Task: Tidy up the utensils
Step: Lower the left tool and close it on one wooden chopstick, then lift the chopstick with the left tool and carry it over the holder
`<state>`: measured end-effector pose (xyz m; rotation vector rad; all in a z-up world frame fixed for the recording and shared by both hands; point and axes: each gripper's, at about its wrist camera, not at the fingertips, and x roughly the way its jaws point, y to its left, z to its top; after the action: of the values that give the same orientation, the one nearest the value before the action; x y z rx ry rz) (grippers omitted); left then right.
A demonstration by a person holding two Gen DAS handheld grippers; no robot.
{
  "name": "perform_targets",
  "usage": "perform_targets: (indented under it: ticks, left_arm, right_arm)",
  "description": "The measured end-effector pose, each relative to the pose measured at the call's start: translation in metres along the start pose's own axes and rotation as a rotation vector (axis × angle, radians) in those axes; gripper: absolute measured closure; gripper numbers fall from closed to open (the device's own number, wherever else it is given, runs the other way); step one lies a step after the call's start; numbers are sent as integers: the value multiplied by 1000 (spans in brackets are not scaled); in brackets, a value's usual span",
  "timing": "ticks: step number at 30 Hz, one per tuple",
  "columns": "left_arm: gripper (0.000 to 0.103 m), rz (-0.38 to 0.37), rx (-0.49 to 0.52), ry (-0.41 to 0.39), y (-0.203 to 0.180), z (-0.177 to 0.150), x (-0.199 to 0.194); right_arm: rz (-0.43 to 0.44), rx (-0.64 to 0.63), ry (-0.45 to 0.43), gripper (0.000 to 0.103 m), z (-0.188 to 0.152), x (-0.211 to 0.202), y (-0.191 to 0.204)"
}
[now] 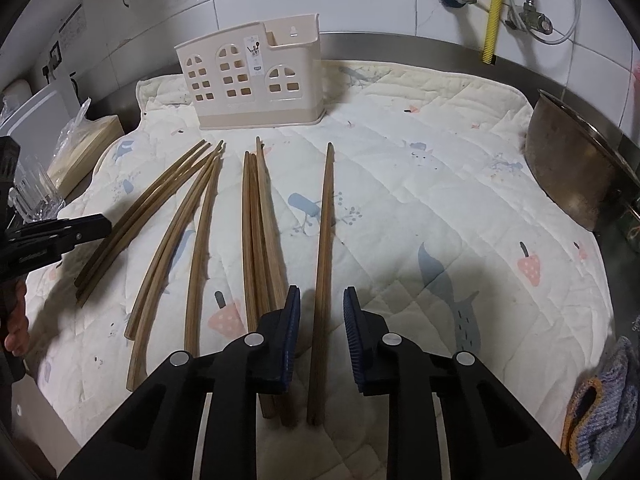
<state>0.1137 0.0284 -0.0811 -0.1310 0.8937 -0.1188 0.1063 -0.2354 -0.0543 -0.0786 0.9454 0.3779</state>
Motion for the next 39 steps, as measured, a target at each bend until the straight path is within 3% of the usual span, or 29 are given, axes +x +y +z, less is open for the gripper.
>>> perform_targets:
  ticks: [7,24,28,39]
  left_arm:
    - [90,2,-14,20,8,0,11]
    - [91,22,26,20,2,4,16]
    - [96,29,23,20,2,4,15]
    - [98,22,31,-66,0,18,-22]
  right_arm:
    - [-2,3,11,86,-1,4,-2]
    - [-2,4,5,93,-4,5,-2]
    - [-3,3,-1,96,-4,3,-2]
    - [-26,-39,-133,97,17,-41,2]
